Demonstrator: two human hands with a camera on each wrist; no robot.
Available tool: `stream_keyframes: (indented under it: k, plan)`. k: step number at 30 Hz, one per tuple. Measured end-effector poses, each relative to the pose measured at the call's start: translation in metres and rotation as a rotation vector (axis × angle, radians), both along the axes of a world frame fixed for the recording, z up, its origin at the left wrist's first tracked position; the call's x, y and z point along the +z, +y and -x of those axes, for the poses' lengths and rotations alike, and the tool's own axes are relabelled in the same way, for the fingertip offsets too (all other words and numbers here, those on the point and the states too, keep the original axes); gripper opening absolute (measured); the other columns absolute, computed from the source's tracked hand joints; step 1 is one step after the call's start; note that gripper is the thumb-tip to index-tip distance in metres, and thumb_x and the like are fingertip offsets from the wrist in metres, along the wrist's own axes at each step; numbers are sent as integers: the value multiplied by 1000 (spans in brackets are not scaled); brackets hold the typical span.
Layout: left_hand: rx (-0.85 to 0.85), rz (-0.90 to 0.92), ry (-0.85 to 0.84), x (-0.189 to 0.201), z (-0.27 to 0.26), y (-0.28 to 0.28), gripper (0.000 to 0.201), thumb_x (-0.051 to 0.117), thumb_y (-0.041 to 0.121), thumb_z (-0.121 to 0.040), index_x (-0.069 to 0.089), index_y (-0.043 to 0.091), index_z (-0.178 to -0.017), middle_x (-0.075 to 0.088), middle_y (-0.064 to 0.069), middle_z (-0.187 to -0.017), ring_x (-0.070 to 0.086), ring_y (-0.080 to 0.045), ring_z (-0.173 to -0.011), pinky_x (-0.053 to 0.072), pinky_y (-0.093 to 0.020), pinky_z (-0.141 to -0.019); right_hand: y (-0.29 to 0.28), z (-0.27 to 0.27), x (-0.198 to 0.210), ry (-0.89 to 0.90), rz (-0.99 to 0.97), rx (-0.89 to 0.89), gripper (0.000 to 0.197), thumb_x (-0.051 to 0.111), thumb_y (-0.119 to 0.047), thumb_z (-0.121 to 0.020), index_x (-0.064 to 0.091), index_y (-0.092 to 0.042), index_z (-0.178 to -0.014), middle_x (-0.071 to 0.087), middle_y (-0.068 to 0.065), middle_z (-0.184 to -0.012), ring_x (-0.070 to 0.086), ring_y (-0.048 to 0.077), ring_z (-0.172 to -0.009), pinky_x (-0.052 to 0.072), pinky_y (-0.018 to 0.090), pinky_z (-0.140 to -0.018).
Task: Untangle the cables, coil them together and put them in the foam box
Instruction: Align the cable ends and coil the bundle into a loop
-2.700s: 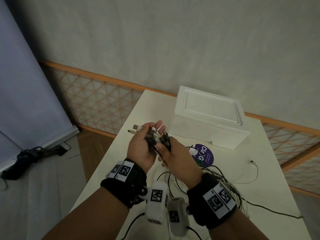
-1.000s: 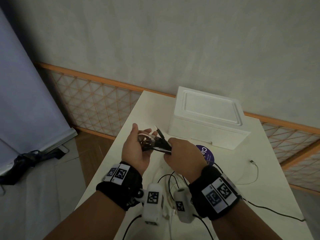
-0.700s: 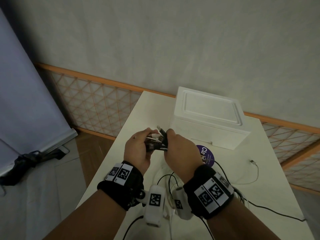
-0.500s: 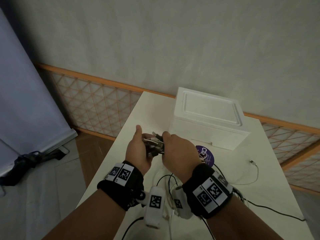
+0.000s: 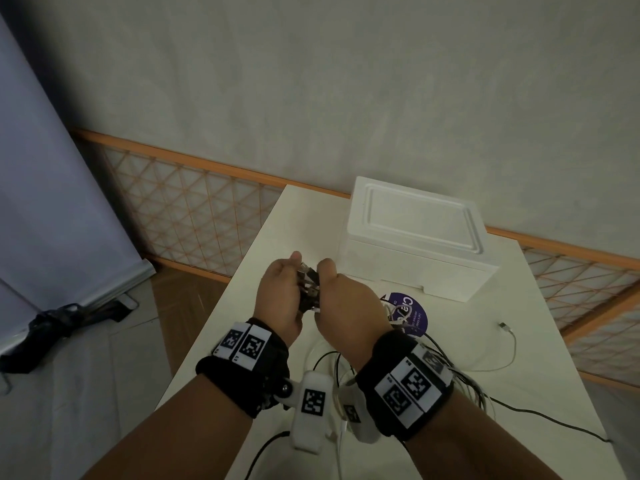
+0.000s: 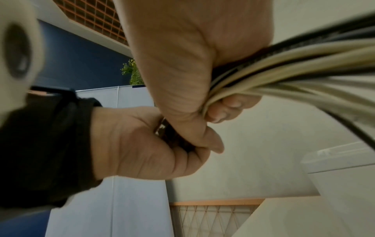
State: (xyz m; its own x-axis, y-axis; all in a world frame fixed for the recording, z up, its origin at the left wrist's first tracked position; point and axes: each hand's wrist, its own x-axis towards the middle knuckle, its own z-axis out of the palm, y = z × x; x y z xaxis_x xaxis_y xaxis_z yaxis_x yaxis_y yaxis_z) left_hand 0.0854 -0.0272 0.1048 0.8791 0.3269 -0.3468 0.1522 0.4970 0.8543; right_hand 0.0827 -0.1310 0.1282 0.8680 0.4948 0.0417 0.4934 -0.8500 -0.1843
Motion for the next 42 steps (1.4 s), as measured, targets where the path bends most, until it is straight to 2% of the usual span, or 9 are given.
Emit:
stream_keyframes:
  k: [4, 8, 12, 17, 25, 29, 34, 38, 42]
  plan:
    - [-192, 67, -25, 1, 2, -1, 45, 47, 49, -94, 62, 8, -81, 66, -10, -85, 64, -21, -81, 50, -33, -77, -5, -4, -2, 64, -69, -88, 25, 52, -12, -85, 38, -12, -106, 48, -2, -76, 48, 22, -63, 37, 30, -55]
    - [-208, 431, -151, -8, 4, 12, 64, 53, 56, -79, 48, 10, -123, 59, -14, -108, 57, -27, -100, 46, -37, -87, -12, -20, 1, 167, -206, -150, 14, 56, -20, -81, 54, -11, -92, 57, -2, -78, 54, 19, -70, 46, 32, -62]
    - [-568, 359, -315, -34, 21, 1, 77, 75, 3, -69, 36, 11, -136, 68, -8, -110, 64, -18, -104, 51, -30, -88, -3, -20, 9, 341, -455, -189, 23, 61, -27, -65, 62, -10, -82, 65, 6, -72, 62, 21, -69, 54, 39, -66]
    - [-589, 305, -394, -38, 23, -15, 67, 27, -32, -70, 35, -4, -131, 71, -8, -100, 68, -14, -92, 52, -24, -82, 5, -23, 0, 369, -456, -264, 60, 39, -54, -42, 59, -18, -85, 61, 3, -86, 61, 25, -85, 51, 48, -83]
    - [-410, 112, -221, -45, 16, -23, 35, 36, -7, -96, 49, -6, -129, 55, -25, -131, 56, -29, -120, 50, -35, -95, 3, -26, -6, 530, -361, -267, 78, 58, -71, -45, 60, -22, -105, 57, 0, -106, 54, 23, -103, 47, 44, -91]
    - [-384, 101, -222, -45, 15, -16, 43, 38, -16, -91, 51, 2, -127, 64, -18, -123, 64, -26, -111, 53, -36, -91, -3, -26, -8, 414, -448, -213, 62, 63, -52, -80, 50, -17, -129, 60, 3, -113, 57, 19, -105, 42, 27, -82]
    - [-369, -69, -247, -44, 21, -19, 42, 53, -8, -77, 56, 10, -115, 71, -10, -96, 68, -20, -88, 55, -31, -74, 0, -30, -8, 197, -366, -65, 33, 66, -38, -82, 51, -15, -99, 55, 5, -100, 52, 22, -93, 39, 28, -74]
    - [-374, -265, -223, -43, 22, -19, 33, 42, -13, -90, 56, 8, -111, 66, -4, -85, 64, -8, -73, 47, -19, -61, 4, -26, -6, 215, -383, -58, 73, 73, -44, -77, 39, -14, -134, 50, 6, -123, 50, 22, -112, 43, 33, -95]
    - [-400, -224, -243, -42, 23, -22, 51, 58, 4, -80, 47, 14, -128, 68, -12, -107, 67, -25, -98, 53, -35, -78, 3, -32, -8, 246, -572, -155, 40, 68, -42, -83, 52, -12, -104, 59, 1, -95, 56, 17, -86, 43, 23, -68]
